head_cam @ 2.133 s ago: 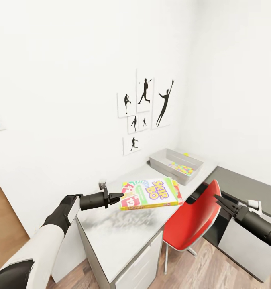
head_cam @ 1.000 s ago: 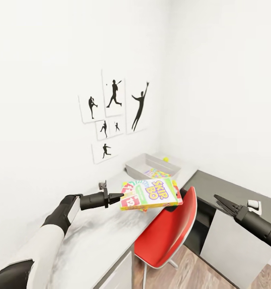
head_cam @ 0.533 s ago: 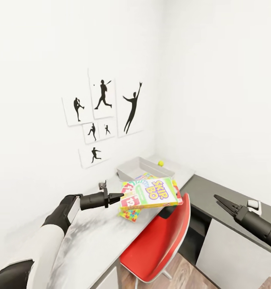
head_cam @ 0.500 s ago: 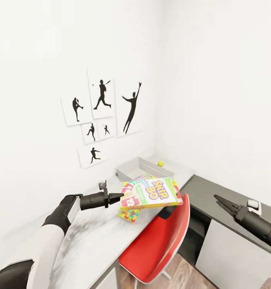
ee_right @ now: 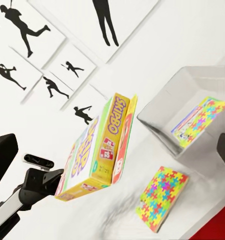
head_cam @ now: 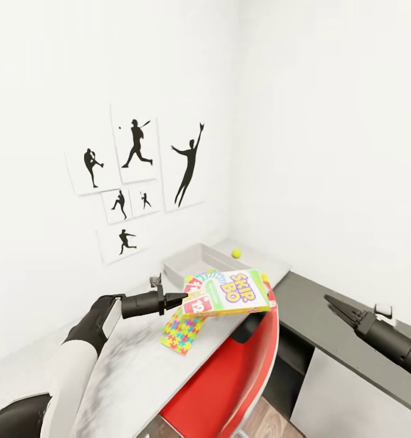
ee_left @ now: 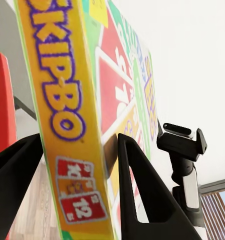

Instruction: Put all the toys in the child's room - the three board games (two on the bed and one on the table), the two jigsaw puzzles on the table, and the tennis ball on the table - inside the toy box on the table in the child's room.

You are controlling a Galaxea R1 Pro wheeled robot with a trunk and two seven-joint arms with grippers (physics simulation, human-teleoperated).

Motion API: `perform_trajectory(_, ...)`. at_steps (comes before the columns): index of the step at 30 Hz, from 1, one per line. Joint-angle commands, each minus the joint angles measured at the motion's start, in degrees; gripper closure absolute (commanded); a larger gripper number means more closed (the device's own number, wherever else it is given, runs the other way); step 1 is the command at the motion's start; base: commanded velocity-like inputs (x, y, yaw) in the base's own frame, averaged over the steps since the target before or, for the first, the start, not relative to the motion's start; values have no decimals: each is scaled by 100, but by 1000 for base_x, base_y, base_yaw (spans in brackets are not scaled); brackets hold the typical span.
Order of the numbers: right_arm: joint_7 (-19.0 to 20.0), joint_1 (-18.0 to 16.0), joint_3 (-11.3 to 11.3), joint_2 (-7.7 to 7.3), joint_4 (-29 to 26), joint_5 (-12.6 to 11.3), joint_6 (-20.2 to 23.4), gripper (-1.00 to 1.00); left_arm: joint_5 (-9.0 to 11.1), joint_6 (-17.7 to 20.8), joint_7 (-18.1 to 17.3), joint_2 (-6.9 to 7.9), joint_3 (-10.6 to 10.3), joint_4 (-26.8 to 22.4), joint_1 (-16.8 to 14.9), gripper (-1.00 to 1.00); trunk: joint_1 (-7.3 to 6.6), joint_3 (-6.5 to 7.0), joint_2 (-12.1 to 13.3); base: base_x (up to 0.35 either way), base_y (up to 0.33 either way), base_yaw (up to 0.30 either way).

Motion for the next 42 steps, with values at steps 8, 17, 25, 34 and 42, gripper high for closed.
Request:
perform_trajectory(8,24,-3,-6,-1,3,13,20,-100,34,53,-11,-1,11,2,-5,100,4,-2,-4,197,-233,234)
perform_trajectory(17,26,-1,-1,-1,3,13,20,-100,34,53,-11,-1,6,2,-3,100,4,-2,-4,185,-214,231)
perform_trajectory(25,29,-3,0,-1,3,13,20,-100,34,53,-17,-1,2,2,-3,100,4,-2,-4,19,-16,11)
perform_trajectory(34,32,-2,2,-1,3,13,20,-100,34,53,-13,-1,2,2,-3,100,4,-2,-4,39,-110,20)
perform_trajectory(42,29,-1,2,-1,3,13,20,-100,34,53,-11,-1,2,2,-2,100,4,31,-4,174,-187,99)
